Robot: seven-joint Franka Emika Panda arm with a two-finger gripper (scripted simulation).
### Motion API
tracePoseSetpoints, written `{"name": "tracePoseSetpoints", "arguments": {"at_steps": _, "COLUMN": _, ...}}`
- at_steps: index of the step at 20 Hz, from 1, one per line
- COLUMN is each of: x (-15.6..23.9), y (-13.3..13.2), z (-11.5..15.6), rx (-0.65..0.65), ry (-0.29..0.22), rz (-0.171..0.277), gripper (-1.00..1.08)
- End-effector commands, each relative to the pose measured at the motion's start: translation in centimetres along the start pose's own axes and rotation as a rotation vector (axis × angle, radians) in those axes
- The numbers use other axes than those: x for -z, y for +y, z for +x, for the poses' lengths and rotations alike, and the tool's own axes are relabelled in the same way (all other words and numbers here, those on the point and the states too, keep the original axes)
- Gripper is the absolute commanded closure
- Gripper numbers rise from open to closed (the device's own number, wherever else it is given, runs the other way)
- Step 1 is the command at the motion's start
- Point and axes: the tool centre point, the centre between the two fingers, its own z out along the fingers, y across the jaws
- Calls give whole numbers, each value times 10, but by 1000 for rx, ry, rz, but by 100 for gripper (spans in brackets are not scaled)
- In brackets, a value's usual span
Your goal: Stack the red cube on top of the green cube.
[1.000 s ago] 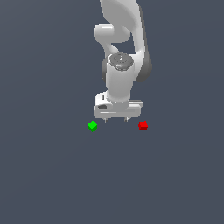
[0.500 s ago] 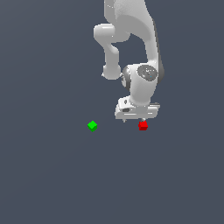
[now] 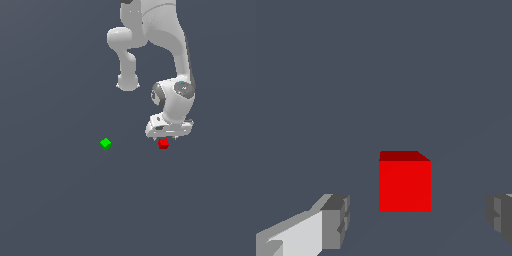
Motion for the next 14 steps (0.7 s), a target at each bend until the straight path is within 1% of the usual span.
{"name": "tracePoseSetpoints", "arguments": {"at_steps": 1, "x": -3, "y": -5, "z": -1, "rx": -1, "ry": 1, "rz": 0, "gripper": -92}}
{"name": "tracePoseSetpoints", "arguments": {"at_steps": 9, "x": -4, "y": -5, "z": 0, "rx": 0, "ry": 1, "rz": 0, "gripper": -92}}
{"name": "tracePoseSetpoints", "arguments": {"at_steps": 14, "x": -18, "y": -5, "z": 0, "rx": 0, "ry": 1, "rz": 0, "gripper": -92}}
